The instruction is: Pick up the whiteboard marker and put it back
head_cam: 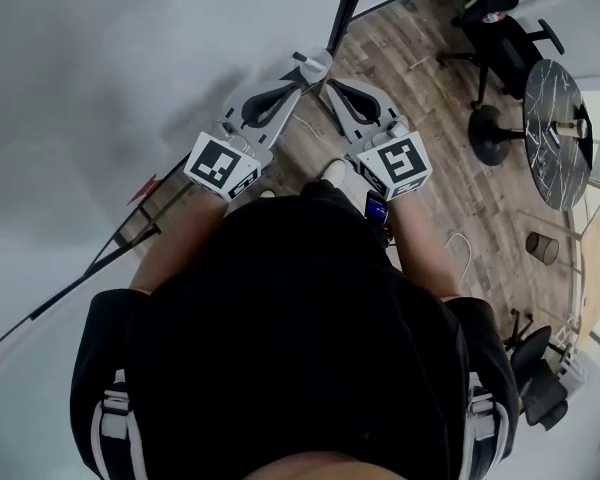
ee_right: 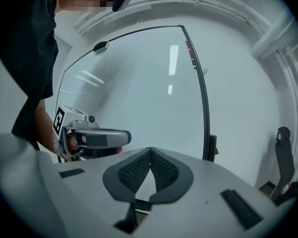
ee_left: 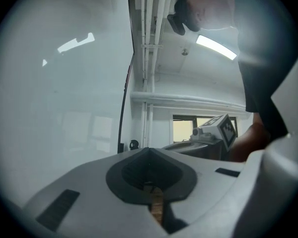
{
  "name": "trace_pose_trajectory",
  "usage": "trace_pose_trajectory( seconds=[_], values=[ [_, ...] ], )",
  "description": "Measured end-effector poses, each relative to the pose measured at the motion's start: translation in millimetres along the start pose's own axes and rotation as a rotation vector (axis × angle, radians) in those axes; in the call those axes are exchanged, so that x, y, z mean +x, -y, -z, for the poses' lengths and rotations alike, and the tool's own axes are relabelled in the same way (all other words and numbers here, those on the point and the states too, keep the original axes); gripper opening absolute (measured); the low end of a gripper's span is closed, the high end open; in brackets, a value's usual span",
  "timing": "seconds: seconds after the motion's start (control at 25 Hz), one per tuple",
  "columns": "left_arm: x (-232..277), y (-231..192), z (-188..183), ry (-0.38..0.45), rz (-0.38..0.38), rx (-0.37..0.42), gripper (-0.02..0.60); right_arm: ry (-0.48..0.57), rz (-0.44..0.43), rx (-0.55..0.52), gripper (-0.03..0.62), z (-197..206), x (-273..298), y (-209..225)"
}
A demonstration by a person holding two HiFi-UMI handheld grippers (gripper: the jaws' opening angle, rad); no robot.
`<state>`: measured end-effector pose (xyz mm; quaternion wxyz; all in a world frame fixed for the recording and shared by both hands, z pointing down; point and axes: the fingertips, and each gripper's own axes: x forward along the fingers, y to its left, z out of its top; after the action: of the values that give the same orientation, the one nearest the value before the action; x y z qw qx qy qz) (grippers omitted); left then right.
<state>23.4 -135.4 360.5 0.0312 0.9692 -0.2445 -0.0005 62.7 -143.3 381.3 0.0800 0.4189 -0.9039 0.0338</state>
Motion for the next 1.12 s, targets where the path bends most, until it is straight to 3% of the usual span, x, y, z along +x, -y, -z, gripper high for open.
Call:
trace_pose_trajectory(
  seconds=[0.56, 1.12],
  values=[
    [35.1, -38.6, 39.4, -0.001, -0.200, -0.027, 0.003, -0.099, -0.195, -0.012, -0.005, 53.3, 57.6, 56.6],
    [38.9, -83.9, 58.1, -0.010, -0.343, -0.068, 0.003, -0.305, -0.285, -0.053, 0.021, 127.0, 133.7, 82.0]
  ],
)
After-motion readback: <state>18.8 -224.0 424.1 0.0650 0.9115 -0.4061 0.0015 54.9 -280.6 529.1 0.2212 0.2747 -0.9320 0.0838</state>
